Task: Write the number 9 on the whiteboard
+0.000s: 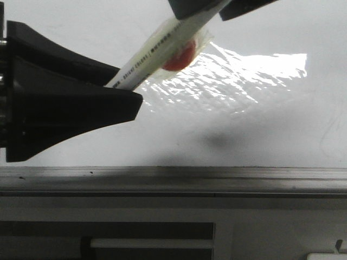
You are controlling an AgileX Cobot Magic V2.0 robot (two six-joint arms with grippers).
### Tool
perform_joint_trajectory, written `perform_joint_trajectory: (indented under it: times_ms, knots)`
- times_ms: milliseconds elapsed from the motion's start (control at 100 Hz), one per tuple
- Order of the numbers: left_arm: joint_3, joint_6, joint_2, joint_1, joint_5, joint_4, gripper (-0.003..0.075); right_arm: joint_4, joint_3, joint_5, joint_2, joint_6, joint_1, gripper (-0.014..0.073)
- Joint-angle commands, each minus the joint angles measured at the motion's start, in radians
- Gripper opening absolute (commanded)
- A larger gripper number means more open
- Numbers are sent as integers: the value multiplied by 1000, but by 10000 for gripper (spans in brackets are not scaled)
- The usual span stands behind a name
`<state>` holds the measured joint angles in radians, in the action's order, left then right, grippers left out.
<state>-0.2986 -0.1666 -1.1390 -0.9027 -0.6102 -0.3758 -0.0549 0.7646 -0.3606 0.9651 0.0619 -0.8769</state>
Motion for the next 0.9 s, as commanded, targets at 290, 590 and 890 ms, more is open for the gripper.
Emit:
perform_joint_trajectory:
  times_ms: [290, 590, 890]
  knots:
    - [-24, 0, 18, -1, -85, 40, 156, -9, 36, 108, 34, 10, 0, -67]
    - [-22, 0, 67, -1, -82, 250, 284, -9, 36, 83, 17, 6, 28, -67]
    - [-22, -2, 277, 1, 79, 376, 284, -9, 76, 57, -49, -36, 150, -67]
